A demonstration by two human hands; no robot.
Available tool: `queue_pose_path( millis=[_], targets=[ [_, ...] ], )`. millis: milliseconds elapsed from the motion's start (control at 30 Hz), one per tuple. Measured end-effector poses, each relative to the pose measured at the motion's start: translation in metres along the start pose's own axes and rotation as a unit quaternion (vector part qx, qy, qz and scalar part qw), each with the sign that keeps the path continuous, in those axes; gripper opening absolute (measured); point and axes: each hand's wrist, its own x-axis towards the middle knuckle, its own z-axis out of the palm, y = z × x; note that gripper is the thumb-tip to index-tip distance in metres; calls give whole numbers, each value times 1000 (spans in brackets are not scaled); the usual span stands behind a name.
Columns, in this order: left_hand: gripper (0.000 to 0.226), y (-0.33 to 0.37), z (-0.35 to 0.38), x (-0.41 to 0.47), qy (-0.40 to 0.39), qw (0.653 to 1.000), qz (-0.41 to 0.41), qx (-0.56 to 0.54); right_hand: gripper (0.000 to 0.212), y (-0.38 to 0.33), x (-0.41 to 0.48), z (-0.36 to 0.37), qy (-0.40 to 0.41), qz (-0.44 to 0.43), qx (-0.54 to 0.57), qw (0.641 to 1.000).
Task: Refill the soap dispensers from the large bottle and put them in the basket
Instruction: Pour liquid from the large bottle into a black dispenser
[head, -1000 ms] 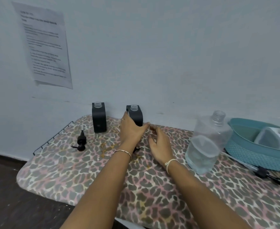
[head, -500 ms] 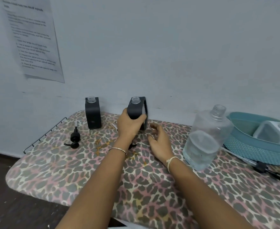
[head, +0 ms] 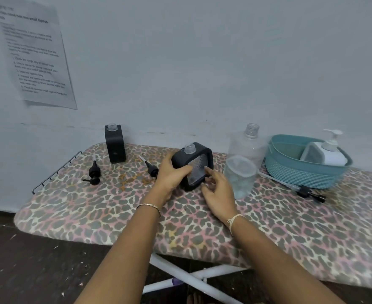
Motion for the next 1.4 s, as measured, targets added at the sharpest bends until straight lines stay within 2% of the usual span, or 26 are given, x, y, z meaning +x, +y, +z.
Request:
queue_pose_path(
  millis=[167,233,367,500,633,700,800,867,1000,1200,1333,1400],
  targets=[
    [46,2,4,-9,-18,999,20,47,57,-1,-16,-1,-1,-3,9,1000],
    [54,3,7,-10,-35,997,34,59,52,-4,-19,-2,20,-7,12,1000],
    [74,-2,8,-9,-56,990,77,102,33,-8,-26,-10,125,-34,10,992],
    [79,-5,5,-7,-41,987,110,112,21,-7,-34,-24,241,-69,-3,968],
    [77,-6,2,-2,-41,988,104,103,41,-8,-32,-37,323,-48,-13,945],
    [75,-5,2,-1,-42,987,108,113,60,-7,-24,-42,349,-14,-15,937],
    [73,-6,4,-1,-30,984,118,127,103,-3,-7,-48,320,57,13,946],
    [72,-8,6,-2,-19,981,130,140,110,0,2,-50,281,61,36,957],
    [68,-11,7,-2,0,977,146,157,86,-2,16,-57,228,77,79,967],
    [65,-13,7,-2,14,979,140,145,78,-6,27,-60,216,72,79,971],
    [65,-11,7,-2,8,982,131,134,66,-12,28,-63,200,34,22,979],
    [66,-11,6,-1,7,982,129,135,67,-16,29,-66,181,8,-30,983]
  ],
)
